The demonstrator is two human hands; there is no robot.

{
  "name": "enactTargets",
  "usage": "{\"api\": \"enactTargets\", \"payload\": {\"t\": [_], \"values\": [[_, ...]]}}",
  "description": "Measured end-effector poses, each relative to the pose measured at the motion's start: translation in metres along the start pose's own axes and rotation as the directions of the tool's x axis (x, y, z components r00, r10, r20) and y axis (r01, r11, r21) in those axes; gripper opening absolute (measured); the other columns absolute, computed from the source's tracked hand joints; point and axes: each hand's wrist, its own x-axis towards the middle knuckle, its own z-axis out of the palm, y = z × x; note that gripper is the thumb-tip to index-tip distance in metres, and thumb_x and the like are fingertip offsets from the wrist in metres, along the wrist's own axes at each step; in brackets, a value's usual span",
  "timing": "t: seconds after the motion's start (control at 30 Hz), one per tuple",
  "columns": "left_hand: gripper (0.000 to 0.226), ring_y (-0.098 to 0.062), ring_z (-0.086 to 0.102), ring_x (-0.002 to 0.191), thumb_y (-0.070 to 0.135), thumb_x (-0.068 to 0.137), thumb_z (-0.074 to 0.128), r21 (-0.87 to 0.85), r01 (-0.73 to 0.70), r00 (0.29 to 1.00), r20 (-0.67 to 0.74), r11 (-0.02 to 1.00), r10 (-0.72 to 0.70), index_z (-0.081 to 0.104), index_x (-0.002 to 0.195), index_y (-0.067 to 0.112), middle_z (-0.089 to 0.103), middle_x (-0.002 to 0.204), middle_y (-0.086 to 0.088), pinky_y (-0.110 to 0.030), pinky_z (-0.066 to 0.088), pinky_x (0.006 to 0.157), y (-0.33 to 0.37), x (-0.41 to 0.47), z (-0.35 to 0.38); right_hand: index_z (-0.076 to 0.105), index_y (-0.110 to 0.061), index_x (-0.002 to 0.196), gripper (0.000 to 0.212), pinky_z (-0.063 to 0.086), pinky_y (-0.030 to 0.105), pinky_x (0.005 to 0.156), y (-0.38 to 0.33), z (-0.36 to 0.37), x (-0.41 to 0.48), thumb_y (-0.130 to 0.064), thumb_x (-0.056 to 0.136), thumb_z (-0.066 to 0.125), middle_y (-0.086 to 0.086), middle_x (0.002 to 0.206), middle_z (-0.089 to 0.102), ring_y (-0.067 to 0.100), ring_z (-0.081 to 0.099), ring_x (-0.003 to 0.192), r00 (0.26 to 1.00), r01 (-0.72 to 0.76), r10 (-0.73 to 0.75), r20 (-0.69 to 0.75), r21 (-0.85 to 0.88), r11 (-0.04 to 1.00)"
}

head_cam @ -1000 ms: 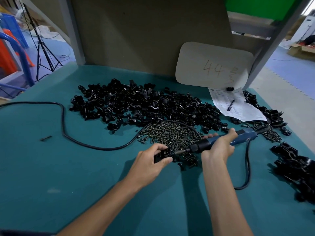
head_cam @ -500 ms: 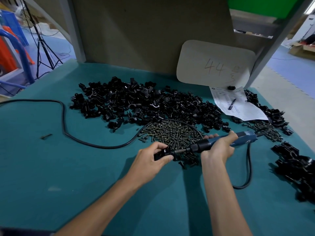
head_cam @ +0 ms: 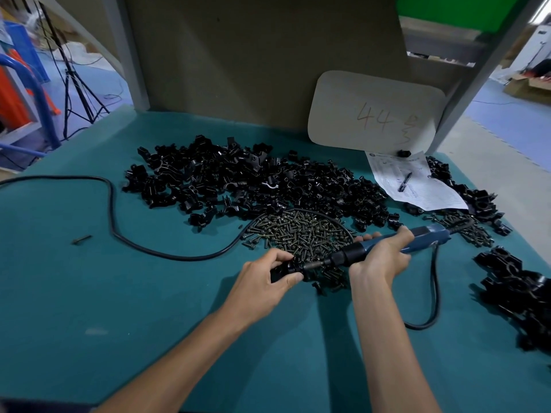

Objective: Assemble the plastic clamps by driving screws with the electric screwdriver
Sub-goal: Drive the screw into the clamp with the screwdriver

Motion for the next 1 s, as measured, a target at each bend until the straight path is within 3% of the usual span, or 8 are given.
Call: {"api": "enactTargets", "payload": {"t": [0.13,0.33,0.53,0.7,1.0], "values": [[0.028,0.025,0.048,0.100,0.053,0.087,0.071,0.018,0.001,1.000,0.001,1.000,-0.001,0.055,0.109,0.052,0.065,0.126,0.016,-0.007,0.036,0.077,-0.0001,-0.0002,0.0000,0.041,-0.015,0.113,0.027,0.047,0.029,0.052,0.0013,-0.0001,-0.0003,-0.031,0.098,0.057,0.005,0.072,0.048,0.016,0.047,0.049,1.000,0.000,0.000,0.001,0.001,1.000],[0.028,0.010,0.061,0.103,0.055,0.085,0.072,0.012,0.001,1.000,-0.018,1.000,-0.001,0.055,0.107,0.053,0.067,0.118,0.018,-0.022,0.049,0.081,0.0003,0.0001,-0.0005,0.042,-0.015,0.115,0.028,0.048,0.029,0.052,0.0018,0.0004,-0.0010,-0.031,0.098,0.057,0.005,0.070,0.049,0.016,0.047,0.048,1.000,0.009,-0.009,-0.003,-0.004,1.000],[0.026,-0.003,0.068,0.073,0.052,0.085,0.074,-0.001,-0.002,1.000,-0.017,1.000,0.002,0.055,0.103,0.051,0.068,0.096,0.031,-0.018,0.049,0.054,0.0051,-0.0022,-0.0018,0.042,-0.015,0.114,0.028,0.048,0.029,0.051,0.0021,0.0004,-0.0018,-0.032,0.098,0.057,0.004,0.070,0.049,0.015,0.048,0.047,1.000,0.008,-0.008,-0.004,-0.006,1.000],[0.028,0.003,0.066,0.098,0.053,0.084,0.075,0.011,0.018,1.000,-0.009,1.000,-0.018,0.055,0.103,0.052,0.067,0.103,0.027,-0.021,0.050,0.074,0.0060,-0.0020,-0.0020,0.042,-0.016,0.115,0.028,0.047,0.029,0.052,0.0029,-0.0005,-0.0026,-0.032,0.099,0.057,0.005,0.072,0.049,0.015,0.048,0.047,1.000,0.015,-0.015,-0.010,-0.009,1.000],[0.027,0.001,0.066,0.101,0.052,0.082,0.078,0.016,0.018,1.000,-0.022,1.000,-0.017,0.059,0.100,0.046,0.071,0.108,0.020,-0.019,0.045,0.072,0.0063,-0.0017,-0.0021,0.042,-0.016,0.116,0.028,0.048,0.029,0.051,0.0044,-0.0004,-0.0039,-0.032,0.098,0.057,0.004,0.071,0.050,0.015,0.049,0.048,1.000,0.013,-0.013,-0.008,-0.013,1.000]]}}
